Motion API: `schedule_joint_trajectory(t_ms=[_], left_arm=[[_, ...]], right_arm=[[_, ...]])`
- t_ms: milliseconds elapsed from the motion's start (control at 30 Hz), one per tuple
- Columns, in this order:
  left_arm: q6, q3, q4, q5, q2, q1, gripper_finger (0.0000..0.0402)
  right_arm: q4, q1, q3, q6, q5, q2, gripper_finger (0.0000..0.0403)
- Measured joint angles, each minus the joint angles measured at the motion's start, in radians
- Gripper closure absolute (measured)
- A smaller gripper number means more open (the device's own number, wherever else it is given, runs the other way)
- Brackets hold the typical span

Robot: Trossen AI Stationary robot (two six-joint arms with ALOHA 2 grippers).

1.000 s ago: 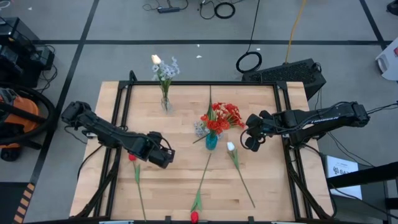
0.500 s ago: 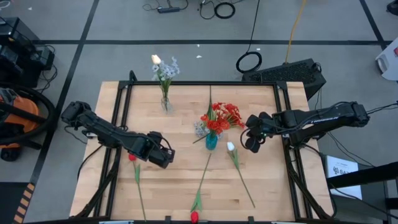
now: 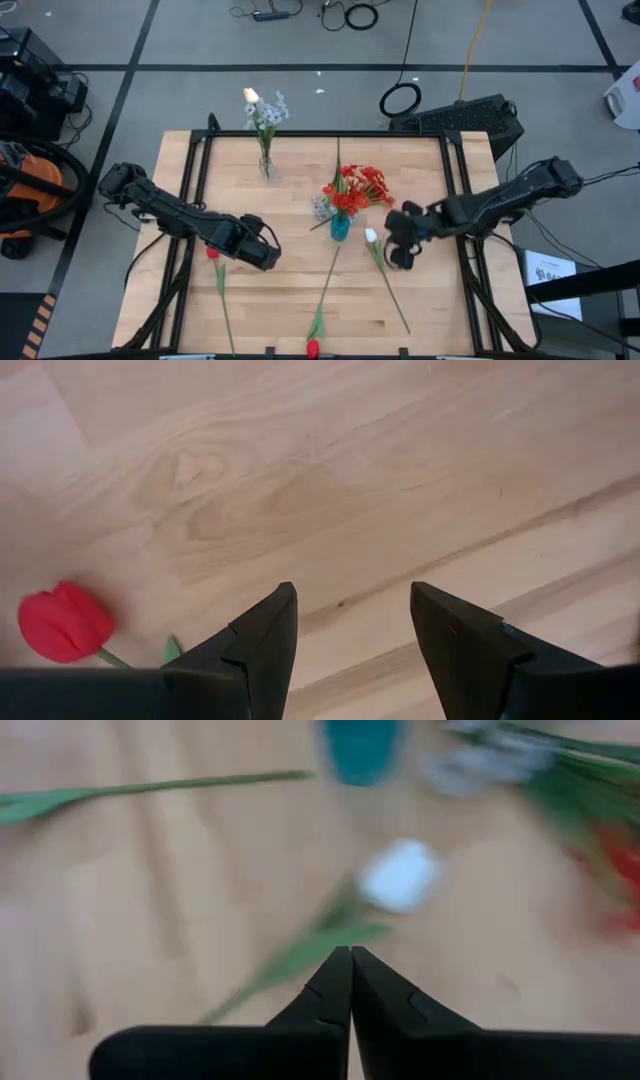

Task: Sort flowers into vase by color
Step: Put the right red tulip into the blue vase

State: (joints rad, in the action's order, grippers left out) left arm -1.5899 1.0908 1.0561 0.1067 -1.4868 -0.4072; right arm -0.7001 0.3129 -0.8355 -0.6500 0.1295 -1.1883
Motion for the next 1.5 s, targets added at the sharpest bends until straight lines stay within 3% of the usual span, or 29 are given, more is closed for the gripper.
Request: schedule_joint_trajectory(t_ms=[133,267,567,800,1133,1500], left_arm=[[0.055,0.000,0.000,0.000,0.000,0.000,0.0201],[0.162,0.000,0.000,0.001,0.000,0.000,0.0201],[0.287,0.000,0.000,0.039,0.000,0.000,0.0201],[0.294,0.000,0.000,0.040,0.000,-0.012,0.0201],[0.294,0.000,-0.001,0.042,0.000,-0.087,0.0201],[0.285,0.000,-0.001,0.078,0.000,-0.191,0.0201]], right_arm=[[0.090,0.085,-0.075,0.046,0.005,-0.125,0.0402],[0.067,0.132,-0.242,0.196,0.008,-0.300,0.0403],[-0.050,0.141,-0.683,0.619,-0.002,-0.674,0.0401],[-0.092,0.141,-0.911,0.891,-0.006,-0.894,0.0373],[-0.133,0.145,-1.075,1.074,-0.109,-1.092,0.0321],[-0.103,0.163,-1.088,1.151,-0.108,-1.181,0.0305]])
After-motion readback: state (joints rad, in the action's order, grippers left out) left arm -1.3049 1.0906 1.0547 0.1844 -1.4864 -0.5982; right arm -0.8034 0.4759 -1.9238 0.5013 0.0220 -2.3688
